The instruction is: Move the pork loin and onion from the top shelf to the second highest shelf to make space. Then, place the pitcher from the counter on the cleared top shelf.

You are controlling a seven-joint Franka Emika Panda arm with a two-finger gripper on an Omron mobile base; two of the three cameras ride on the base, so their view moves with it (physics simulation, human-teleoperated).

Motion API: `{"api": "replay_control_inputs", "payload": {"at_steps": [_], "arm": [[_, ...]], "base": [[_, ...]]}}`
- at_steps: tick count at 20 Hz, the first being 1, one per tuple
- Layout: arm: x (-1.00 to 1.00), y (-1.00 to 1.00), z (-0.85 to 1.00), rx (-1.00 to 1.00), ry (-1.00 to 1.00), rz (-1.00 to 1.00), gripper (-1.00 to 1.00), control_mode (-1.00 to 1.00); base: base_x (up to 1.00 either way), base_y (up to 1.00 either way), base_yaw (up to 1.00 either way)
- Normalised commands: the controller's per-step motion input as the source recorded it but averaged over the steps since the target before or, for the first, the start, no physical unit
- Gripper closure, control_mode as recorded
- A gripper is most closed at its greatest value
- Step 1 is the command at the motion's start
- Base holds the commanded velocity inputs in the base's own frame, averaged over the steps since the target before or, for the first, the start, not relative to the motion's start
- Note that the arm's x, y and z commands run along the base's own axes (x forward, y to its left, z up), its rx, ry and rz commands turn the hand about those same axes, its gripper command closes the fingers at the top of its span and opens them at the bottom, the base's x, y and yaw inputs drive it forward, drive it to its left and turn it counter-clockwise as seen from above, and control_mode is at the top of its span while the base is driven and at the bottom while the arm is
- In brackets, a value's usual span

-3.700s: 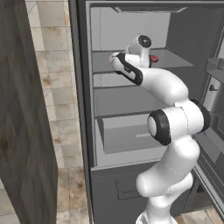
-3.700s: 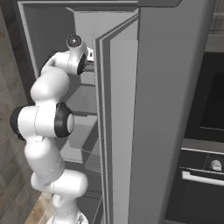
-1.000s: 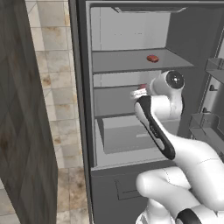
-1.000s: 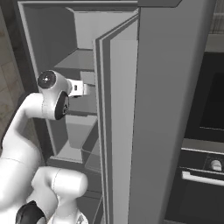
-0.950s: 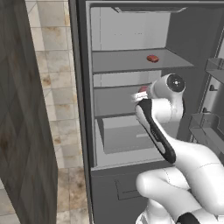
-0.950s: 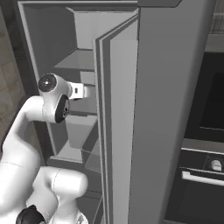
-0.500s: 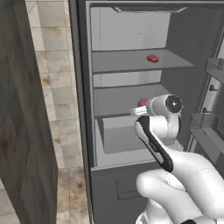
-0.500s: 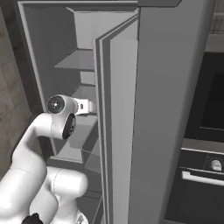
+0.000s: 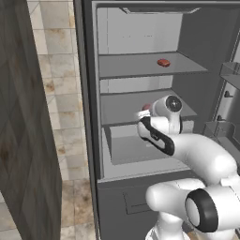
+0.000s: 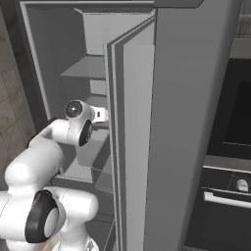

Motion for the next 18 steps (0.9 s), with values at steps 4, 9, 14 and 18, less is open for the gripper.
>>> {"api": "replay_control_inputs", "payload": {"at_steps": [4, 9, 14, 18], "arm": [[0.55, 0.00, -0.16, 0.00, 0.03, 0.00, 1.00, -1.00], [0.49, 0.00, -0.35, 0.00, 0.00, 0.00, 1.00, -1.00], [0.50, -0.03, -0.46, 0.00, 0.00, 0.00, 1.00, -1.00], [0.56, -0.07, -0.35, 0.00, 0.01, 0.00, 1.00, -1.00]], "base": [[0.00, 0.00, 0.00], [0.00, 0.00, 0.00], [0.00, 0.00, 0.00], [0.00, 0.00, 0.00]]}}
